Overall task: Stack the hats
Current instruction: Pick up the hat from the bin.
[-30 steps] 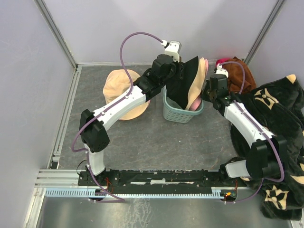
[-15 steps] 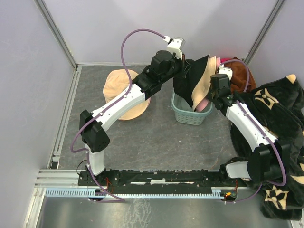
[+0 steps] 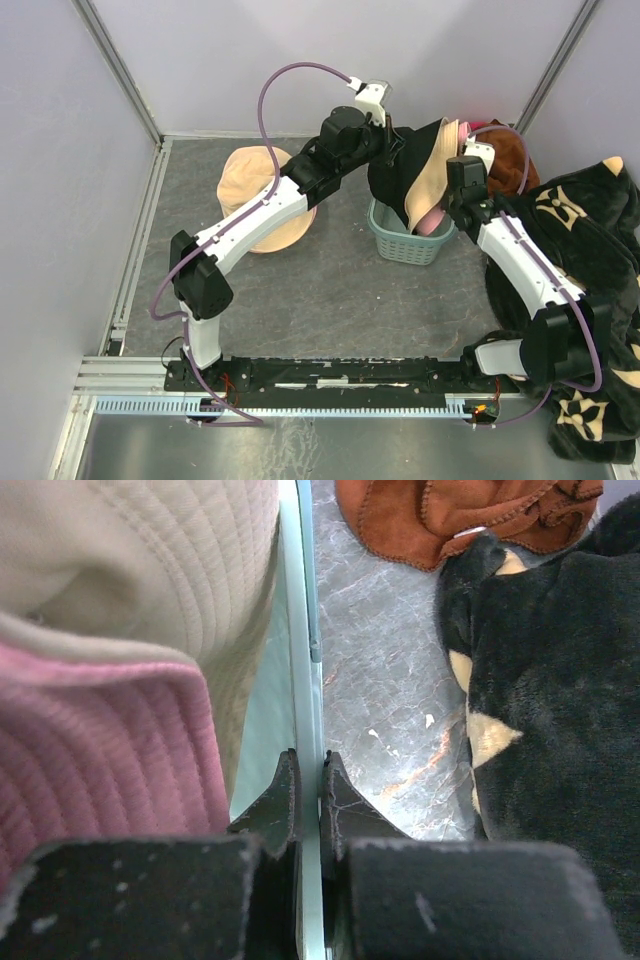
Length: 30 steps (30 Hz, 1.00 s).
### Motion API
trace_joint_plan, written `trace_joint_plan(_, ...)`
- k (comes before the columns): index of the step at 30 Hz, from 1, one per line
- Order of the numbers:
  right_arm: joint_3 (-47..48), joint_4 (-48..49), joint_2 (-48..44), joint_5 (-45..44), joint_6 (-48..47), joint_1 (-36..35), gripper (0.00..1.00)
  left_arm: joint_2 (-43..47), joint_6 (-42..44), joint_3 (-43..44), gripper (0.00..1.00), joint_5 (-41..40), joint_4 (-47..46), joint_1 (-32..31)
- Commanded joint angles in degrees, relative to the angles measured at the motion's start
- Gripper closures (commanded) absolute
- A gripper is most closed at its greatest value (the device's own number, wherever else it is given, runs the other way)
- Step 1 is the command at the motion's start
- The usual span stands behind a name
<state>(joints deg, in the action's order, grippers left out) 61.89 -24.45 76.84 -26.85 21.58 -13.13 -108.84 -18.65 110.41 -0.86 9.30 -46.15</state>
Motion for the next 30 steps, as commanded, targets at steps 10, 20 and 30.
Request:
trace_joint_plan(10,-2.0,4.3,-2.2,2.6,3.2,5.9,0.92,-0.7,-2.0,4.5,0.97,3.4,-4.7,-0.2)
trace_joint_plan(20,-2.9,4.3,-10.6,2.4,5.6,6.7,0.39,-2.7,-1.3,6.2,0.97,3.2,-3.0,-0.4)
trace_joint_plan(30,-4.6,2.9,-19.5,4.2,6.5,6.7,0.36,-3.8,-0.4,7.0,0.97,3.7,-2.2,-0.4)
